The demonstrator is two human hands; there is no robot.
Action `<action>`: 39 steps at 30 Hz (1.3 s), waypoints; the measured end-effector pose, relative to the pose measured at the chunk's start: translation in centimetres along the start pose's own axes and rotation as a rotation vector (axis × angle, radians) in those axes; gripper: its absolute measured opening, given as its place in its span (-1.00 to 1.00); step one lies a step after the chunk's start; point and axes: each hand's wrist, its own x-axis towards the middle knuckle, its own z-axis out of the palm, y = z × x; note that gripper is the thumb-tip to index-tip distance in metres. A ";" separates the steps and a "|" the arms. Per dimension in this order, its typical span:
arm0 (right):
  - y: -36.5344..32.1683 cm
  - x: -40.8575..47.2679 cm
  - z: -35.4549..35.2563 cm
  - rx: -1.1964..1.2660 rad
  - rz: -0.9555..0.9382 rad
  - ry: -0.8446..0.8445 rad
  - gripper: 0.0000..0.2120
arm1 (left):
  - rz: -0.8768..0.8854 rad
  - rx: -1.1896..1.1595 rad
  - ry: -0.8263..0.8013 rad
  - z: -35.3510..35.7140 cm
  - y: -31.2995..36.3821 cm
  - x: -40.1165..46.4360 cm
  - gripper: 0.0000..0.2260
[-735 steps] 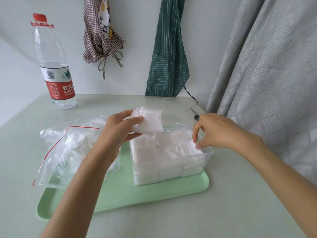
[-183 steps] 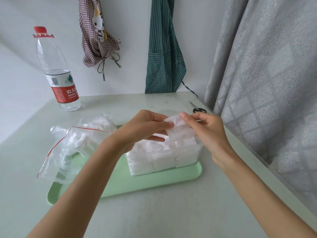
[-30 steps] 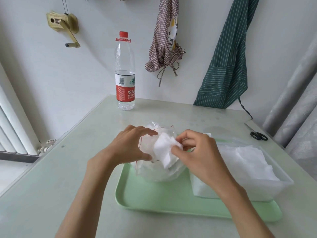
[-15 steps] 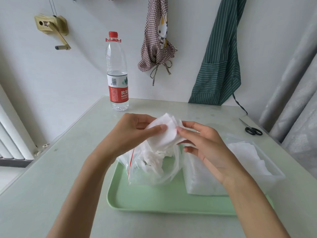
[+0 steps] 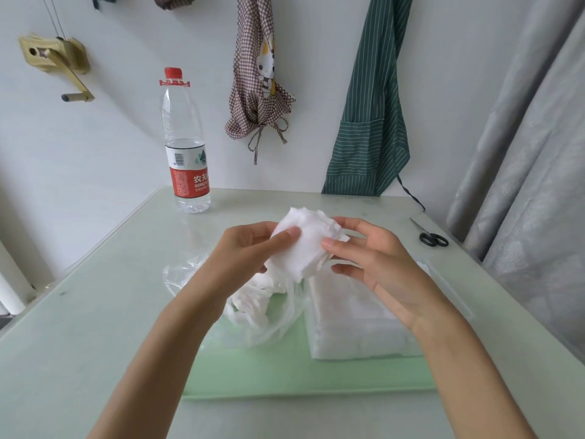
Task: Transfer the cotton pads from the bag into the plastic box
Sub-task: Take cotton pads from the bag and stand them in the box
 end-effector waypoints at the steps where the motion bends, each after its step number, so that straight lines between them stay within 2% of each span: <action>1: -0.2 0.0 -0.5 -0.056 0.008 -0.017 -0.70 | 0.023 0.020 0.006 0.4 0.2 0.2 -0.85; 4: -0.7 -0.4 -2.8 -0.153 0.017 -0.006 -0.64 | 0.084 0.086 -0.032 2.7 1.4 1.3 -0.87; 7: -0.8 -0.3 -4.4 -0.156 -0.052 0.132 -0.67 | 0.097 0.117 -0.070 4.7 2.3 2.8 -0.85; 11: 0.2 -0.2 -6.3 -0.027 -0.129 0.326 -0.69 | 0.004 0.116 -0.148 6.3 2.5 4.2 -0.78; 14: 1.1 -0.3 -6.6 -0.004 -0.065 0.297 -0.62 | -0.021 0.146 -0.136 6.5 2.6 4.7 -0.90; 16: 1.5 -0.2 -6.6 -0.091 -0.050 0.278 -0.54 | -0.019 0.209 -0.099 6.2 2.5 4.9 -0.91; 18: 1.5 -0.2 -6.8 -0.359 -0.212 0.329 -0.51 | -0.034 0.275 -0.090 5.7 2.4 5.1 -0.88; 19: 1.3 -0.2 -6.8 -0.488 -0.322 0.321 -0.55 | -0.050 0.300 -0.091 5.5 2.4 5.1 -0.89; 21: 0.7 -0.3 -6.8 -0.642 -0.442 0.195 -0.63 | -0.068 0.349 -0.100 5.2 2.2 5.3 -0.89; 24: 0.7 0.2 -7.1 -0.882 -0.423 0.016 -0.56 | -0.091 0.413 -0.156 5.7 1.9 5.7 -0.87; 28: 1.3 0.3 -8.6 -1.095 -0.380 0.038 -0.58 | -0.168 0.485 -0.229 7.2 1.4 6.5 -0.73; 31: 2.0 0.1 -9.7 -1.187 -0.327 -0.004 -0.61 | -0.187 0.548 -0.251 8.2 0.8 7.0 -0.76; 33: 2.6 0.1 -10.0 -1.230 -0.318 -0.028 -0.65 | -0.150 0.672 -0.259 8.8 0.1 7.2 -0.77; 34: 2.8 0.2 -10.1 -1.234 -0.319 -0.038 -0.68 | -0.121 0.773 -0.240 9.0 -0.2 7.2 -0.77; 36: 3.3 0.4 -10.0 -1.224 -0.316 -0.061 -0.73 | -0.034 0.975 -0.101 9.1 -0.5 6.9 -0.79; 38: 3.5 0.6 -10.0 -1.206 -0.314 -0.078 -0.75 | 0.101 1.054 0.051 8.9 -0.3 6.3 -0.76; 39: 3.5 0.7 -10.0 -1.202 -0.311 -0.087 -0.75 | 0.172 1.040 0.071 8.5 -0.2 6.1 -0.79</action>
